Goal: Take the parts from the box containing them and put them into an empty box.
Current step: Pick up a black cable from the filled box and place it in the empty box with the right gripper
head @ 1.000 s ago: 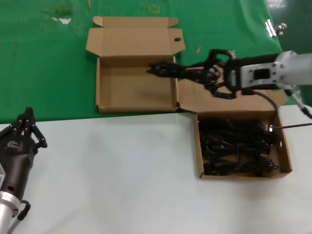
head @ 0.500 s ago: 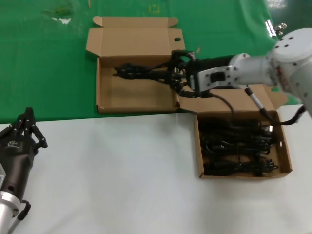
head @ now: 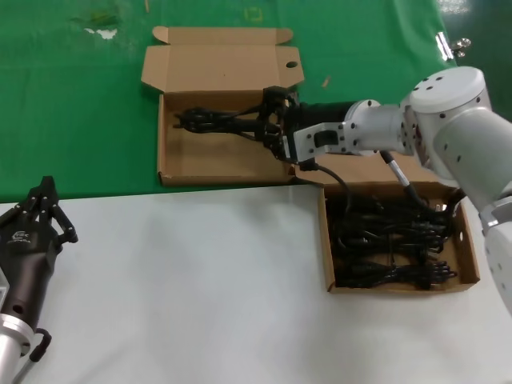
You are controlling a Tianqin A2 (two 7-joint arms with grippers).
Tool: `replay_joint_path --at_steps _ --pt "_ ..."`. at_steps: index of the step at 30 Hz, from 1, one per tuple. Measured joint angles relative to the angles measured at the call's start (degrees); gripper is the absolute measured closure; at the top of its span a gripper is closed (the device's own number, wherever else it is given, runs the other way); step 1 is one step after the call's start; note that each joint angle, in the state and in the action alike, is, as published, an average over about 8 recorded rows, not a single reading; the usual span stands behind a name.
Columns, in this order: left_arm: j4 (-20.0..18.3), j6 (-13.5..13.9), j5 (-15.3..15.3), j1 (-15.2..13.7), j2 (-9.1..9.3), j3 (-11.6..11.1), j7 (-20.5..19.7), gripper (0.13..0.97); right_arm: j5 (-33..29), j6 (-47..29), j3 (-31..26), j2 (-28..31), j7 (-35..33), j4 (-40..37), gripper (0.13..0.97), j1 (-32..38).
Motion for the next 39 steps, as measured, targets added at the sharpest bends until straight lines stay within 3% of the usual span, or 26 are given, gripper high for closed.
replay_joint_path --at_steps 25,39 --pt "0.00 0.00 0.00 0.00 0.00 0.00 0.00 0.957 2.81 10.70 4.54 -2.93 -10.79 -1.15 0.910 -2.61" --pt "0.00 0.00 0.00 0.00 0.00 0.00 0.00 0.957 3.76 12.23 6.03 -3.50 -13.32 -1.22 0.838 -2.98"
